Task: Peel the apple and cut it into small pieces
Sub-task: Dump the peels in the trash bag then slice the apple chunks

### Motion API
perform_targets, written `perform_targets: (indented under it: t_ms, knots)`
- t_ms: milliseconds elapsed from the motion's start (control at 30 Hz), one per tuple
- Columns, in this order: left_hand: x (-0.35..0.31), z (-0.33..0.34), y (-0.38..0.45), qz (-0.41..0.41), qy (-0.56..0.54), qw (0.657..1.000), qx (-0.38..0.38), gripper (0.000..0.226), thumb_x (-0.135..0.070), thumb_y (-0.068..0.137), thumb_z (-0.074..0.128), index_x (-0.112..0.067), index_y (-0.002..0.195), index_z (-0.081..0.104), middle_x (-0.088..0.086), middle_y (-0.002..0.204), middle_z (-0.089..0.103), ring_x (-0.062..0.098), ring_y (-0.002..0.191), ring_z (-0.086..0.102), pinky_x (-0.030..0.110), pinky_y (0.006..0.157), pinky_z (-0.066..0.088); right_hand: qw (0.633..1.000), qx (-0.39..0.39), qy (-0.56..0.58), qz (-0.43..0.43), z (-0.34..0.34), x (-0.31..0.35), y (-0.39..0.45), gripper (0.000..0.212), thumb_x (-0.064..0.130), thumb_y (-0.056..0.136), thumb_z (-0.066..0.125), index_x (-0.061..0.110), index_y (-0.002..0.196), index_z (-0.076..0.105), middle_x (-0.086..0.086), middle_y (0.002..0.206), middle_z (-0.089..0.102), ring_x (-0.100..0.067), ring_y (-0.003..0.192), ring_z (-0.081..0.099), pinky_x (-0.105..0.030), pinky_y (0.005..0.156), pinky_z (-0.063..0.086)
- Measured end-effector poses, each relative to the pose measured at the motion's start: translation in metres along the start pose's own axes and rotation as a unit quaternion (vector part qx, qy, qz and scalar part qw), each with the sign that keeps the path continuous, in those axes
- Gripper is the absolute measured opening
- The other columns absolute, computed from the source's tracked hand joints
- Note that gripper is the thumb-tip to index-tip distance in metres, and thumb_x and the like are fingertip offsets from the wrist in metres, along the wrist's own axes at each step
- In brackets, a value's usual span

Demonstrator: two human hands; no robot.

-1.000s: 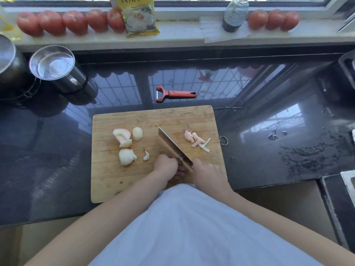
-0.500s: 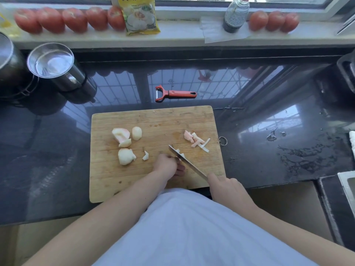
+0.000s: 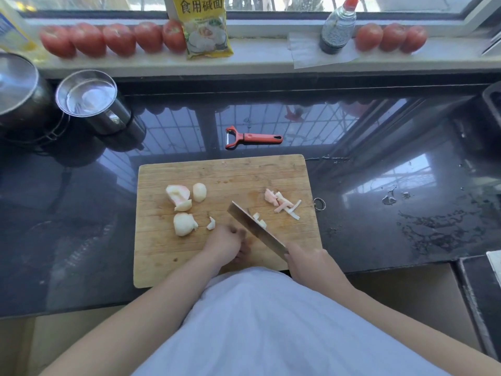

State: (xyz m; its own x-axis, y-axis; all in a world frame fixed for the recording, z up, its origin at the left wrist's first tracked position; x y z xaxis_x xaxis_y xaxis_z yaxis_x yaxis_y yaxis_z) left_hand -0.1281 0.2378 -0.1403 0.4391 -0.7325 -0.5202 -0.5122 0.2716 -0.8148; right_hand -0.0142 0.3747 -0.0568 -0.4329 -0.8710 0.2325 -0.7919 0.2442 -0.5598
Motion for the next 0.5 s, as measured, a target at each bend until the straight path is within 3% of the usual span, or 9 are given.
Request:
perform_targets:
  t_ms: [67,133,167,233,333,500]
  knots:
    - [0.013,-0.029,0.0,0.02,0.039,0.997,-0.066,0.031,-0.018,0.101,0.044,-0.004,0.092,0.07,0.007,0.071,0.075,0.023,0.06,0.072,0.03,0.055,0.059,0.999,0.036,-0.009,0.002,0.014,-0.005,0.005,0.013,0.029,0.099,0.042,0.015,0.098,0.043,-0.009,0.091,0.064,-0.036,0.081,0.058,-0.038,0.065,0.043]
    - [0.024,-0.06,-0.006,0.029,0.083,0.986,-0.139,0.025,-0.023,0.096,0.045,-0.016,0.085,0.066,0.002,0.071,0.074,0.025,0.066,0.072,0.044,0.068,0.062,1.0,0.01,-0.028,-0.001,0.017,-0.013,0.012,0.006,0.022,0.095,0.044,0.019,0.093,0.04,-0.006,0.084,0.062,-0.034,0.071,0.051,-0.038,0.062,0.043]
    - [0.027,-0.07,-0.011,0.027,0.107,0.981,-0.162,0.02,-0.026,0.096,0.045,-0.023,0.086,0.062,0.0,0.076,0.073,0.024,0.071,0.072,0.043,0.069,0.06,0.999,-0.017,-0.039,0.002,0.013,-0.018,0.016,0.007,0.019,0.094,0.045,0.019,0.09,0.039,-0.003,0.078,0.06,-0.033,0.067,0.048,-0.037,0.058,0.041]
    - [0.021,-0.079,-0.018,0.04,0.137,0.974,-0.175,0.011,-0.027,0.099,0.045,-0.029,0.094,0.055,-0.001,0.086,0.07,0.021,0.073,0.072,0.036,0.064,0.057,0.995,-0.076,-0.064,0.013,-0.003,-0.028,0.023,0.013,0.013,0.093,0.051,0.019,0.087,0.041,-0.002,0.07,0.06,-0.034,0.061,0.05,-0.036,0.054,0.035]
    - [0.013,-0.075,-0.01,0.045,0.104,0.979,-0.172,0.004,-0.022,0.102,0.047,-0.023,0.1,0.051,0.005,0.088,0.071,0.018,0.056,0.07,0.026,0.053,0.053,0.988,-0.129,-0.069,0.043,-0.029,-0.042,0.03,0.006,0.02,0.099,0.047,0.017,0.095,0.048,-0.009,0.076,0.065,-0.038,0.07,0.062,-0.036,0.056,0.034]
    - [0.004,-0.066,0.008,0.032,0.092,0.978,-0.182,0.013,-0.02,0.096,0.049,-0.025,0.086,0.057,0.003,0.066,0.072,0.02,0.053,0.072,0.044,0.065,0.064,0.991,-0.131,0.004,0.008,-0.031,-0.026,0.019,0.009,0.022,0.101,0.045,0.017,0.094,0.044,-0.012,0.077,0.065,-0.037,0.065,0.053,-0.036,0.056,0.035]
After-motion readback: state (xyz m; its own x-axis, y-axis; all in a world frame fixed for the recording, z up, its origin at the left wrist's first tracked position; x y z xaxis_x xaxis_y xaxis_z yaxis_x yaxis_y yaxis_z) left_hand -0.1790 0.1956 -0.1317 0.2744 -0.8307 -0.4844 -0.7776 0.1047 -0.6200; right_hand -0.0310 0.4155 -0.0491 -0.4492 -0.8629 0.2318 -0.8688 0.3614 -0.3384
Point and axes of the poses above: each hand's wrist, its own y-axis towards the middle knuckle, its own z-axis out of the palm, x = y × z, the point moved 10 cm from there along y, towards the middle knuckle
